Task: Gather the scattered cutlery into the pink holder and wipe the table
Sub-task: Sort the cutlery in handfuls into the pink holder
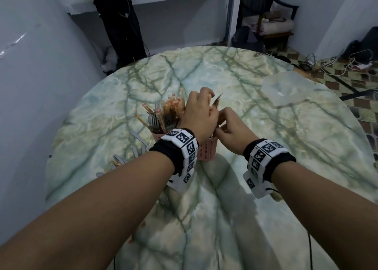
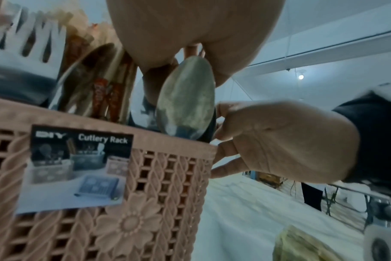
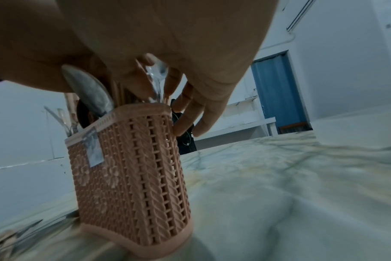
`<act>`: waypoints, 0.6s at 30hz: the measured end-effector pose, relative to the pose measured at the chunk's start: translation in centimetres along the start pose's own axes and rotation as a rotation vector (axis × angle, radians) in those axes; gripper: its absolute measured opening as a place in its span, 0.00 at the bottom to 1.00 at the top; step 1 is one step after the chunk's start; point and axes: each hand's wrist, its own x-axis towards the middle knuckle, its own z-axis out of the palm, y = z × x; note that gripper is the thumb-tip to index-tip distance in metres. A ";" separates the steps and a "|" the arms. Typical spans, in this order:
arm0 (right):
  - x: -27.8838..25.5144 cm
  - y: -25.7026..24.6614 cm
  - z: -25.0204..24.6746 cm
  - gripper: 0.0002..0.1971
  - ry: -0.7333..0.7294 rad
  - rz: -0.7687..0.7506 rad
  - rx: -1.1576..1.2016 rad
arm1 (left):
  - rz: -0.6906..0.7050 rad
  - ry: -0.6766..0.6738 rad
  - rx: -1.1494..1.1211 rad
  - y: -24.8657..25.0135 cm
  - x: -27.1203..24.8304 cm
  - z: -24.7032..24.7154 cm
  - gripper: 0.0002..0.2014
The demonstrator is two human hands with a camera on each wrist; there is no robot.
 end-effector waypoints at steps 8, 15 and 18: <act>-0.8 1.5 0.8 0.29 -0.109 -0.088 0.064 | 0.532 0.048 0.053 0.9 -1.1 -2.9 0.38; -0.4 1.4 1.8 0.33 -0.133 -0.046 -0.001 | 0.588 -0.245 0.861 -2.2 -0.3 -5.4 0.46; -0.1 0.8 1.6 0.27 -0.155 -0.042 0.086 | 0.441 -0.341 0.779 -3.1 0.5 -5.2 0.41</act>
